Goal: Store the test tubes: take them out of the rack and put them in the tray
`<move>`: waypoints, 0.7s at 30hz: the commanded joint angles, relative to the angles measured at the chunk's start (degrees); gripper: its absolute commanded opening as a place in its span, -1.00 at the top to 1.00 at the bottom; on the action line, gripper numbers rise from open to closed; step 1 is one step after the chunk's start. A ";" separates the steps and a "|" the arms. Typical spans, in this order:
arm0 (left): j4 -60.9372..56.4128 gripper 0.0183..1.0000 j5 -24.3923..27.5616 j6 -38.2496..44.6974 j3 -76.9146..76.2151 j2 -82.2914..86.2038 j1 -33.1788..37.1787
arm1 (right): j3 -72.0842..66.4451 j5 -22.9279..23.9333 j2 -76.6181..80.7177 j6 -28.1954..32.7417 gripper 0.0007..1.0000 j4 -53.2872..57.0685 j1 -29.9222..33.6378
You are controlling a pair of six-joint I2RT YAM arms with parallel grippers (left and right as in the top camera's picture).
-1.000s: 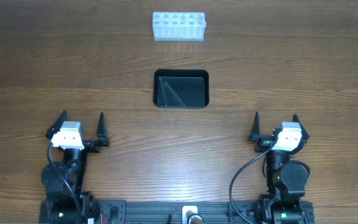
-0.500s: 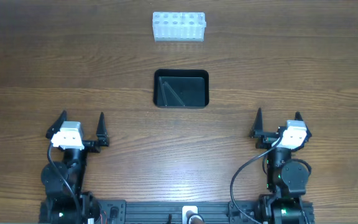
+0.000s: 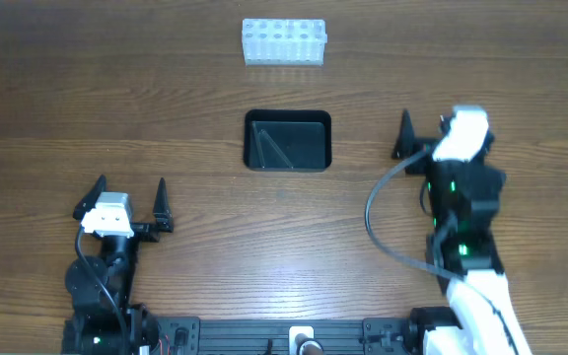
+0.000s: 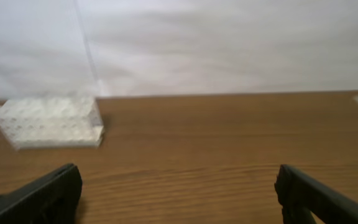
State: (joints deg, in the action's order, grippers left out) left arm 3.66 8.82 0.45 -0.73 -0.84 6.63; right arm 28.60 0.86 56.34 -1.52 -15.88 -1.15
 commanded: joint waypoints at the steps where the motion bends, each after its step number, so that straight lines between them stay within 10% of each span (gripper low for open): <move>1: -0.07 -1.00 0.72 0.83 0.37 0.57 0.39 | 10.73 -5.97 13.53 -3.06 -0.99 0.31 -0.50; 21: -0.07 -1.00 0.72 0.81 0.37 0.57 0.39 | 59.06 10.08 55.43 -11.76 -0.99 21.90 -24.98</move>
State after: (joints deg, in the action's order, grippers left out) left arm 3.66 8.84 0.45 -0.73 -0.84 6.63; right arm 82.50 6.92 108.68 -10.00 4.86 -24.16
